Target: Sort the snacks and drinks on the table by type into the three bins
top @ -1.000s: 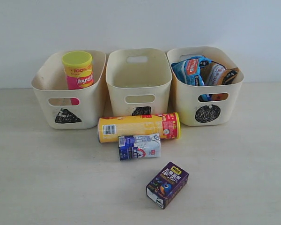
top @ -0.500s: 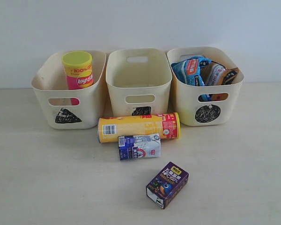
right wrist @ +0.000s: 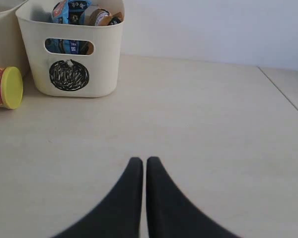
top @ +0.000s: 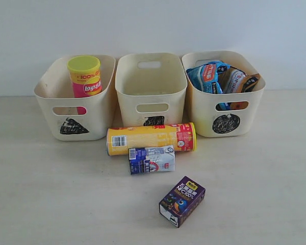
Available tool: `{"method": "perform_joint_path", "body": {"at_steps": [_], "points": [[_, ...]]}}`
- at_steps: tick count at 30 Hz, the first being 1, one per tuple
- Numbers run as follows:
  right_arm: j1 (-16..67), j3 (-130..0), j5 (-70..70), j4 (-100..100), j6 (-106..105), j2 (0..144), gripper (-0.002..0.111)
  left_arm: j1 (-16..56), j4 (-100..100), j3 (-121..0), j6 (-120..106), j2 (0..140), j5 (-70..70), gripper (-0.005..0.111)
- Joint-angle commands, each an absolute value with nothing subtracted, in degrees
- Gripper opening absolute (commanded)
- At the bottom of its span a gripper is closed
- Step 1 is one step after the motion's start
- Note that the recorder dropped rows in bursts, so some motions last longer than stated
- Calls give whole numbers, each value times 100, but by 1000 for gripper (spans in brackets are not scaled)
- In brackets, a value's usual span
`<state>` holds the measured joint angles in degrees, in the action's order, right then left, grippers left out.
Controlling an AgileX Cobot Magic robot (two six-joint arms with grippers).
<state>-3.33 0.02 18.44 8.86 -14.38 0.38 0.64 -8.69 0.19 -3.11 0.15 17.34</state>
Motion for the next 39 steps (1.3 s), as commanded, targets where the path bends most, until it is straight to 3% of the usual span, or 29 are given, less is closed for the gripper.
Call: {"method": "perform_joint_path", "body": {"at_steps": [1,14,22,29,39], "points": [[-351,0,1830,839,-1407,0,0,57,-752,0,-266,0,1658,4],[-351,0,1842,839,-1407,0,0,57,-951,0,-540,0,1486,4],[-351,0,1776,839,-1407,0,0,57,-3191,0,-217,0,-703,4],[-351,0,1786,839,-1407,0,0,57,-3513,0,568,0,-1874,4],[-351,0,1786,839,-1407,0,0,57,-2483,-938,1606,172,-1227,4]]}}
